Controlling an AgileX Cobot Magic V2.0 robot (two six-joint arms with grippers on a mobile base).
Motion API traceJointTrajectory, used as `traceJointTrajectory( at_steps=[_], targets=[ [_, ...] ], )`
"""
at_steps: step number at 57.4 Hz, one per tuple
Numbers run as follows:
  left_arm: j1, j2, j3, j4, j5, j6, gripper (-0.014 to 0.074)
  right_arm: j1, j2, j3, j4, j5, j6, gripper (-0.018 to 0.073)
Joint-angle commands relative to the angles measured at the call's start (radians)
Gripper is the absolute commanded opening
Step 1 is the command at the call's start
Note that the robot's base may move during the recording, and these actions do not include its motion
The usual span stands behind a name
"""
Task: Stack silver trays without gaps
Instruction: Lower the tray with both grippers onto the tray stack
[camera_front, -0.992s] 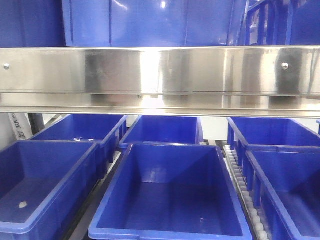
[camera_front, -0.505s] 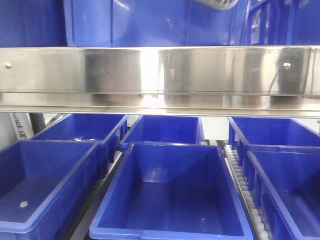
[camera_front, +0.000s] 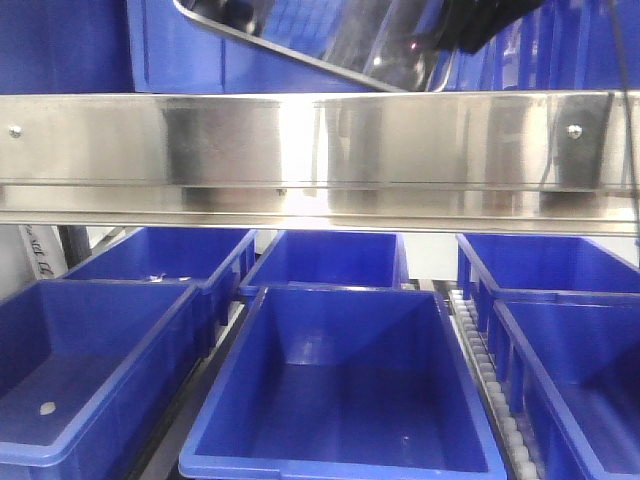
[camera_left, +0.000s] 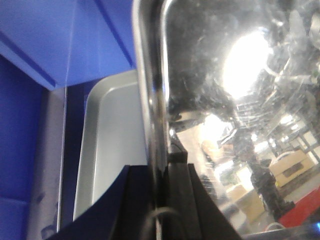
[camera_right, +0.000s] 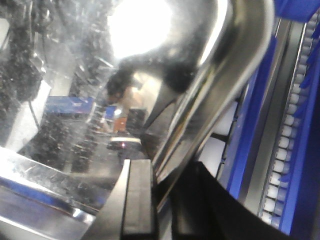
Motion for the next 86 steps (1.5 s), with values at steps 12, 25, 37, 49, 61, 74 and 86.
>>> traceJointTrajectory(
  at_steps=[12,25,37,49,61,74,86],
  targets=[
    [-0.01,0.013,0.022,-0.029,-0.054,0.015,0.002,0.028,0.007,-0.011,0.02,-0.03,-0.043,-0.0077],
    [-0.01,0.022,0.022,-0.022,-0.054,0.013,0.0211,0.031,0.007,-0.011,0.026,-0.036,-0.043,0.001],
    [-0.01,0.022,0.022,0.018,-0.054,0.011,0.0272,0.031,0.007,-0.011,0.027,-0.042,-0.043,0.0232],
    [-0.005,0.022,0.022,0.029,-0.054,0.009,0.0271,0.031,0.007,-0.011,0.027,-0.046,-0.043,0.0232],
    [0.018,0.003,0.007,0.023,-0.054,0.007,0.0267,0.031,0.005,-0.047,0.027,-0.038,-0.043,0.0232],
    [0.02,-0.075,0.007,0.008,-0.054,0.007,0.0229,0.031,0.004,-0.146,0.017,0.044,-0.051,0.0182],
    [0.02,-0.162,0.007,0.008,-0.054,0.007,-0.0001,0.031,-0.046,-0.183,0.002,0.086,-0.064,-0.0084]
  ],
)
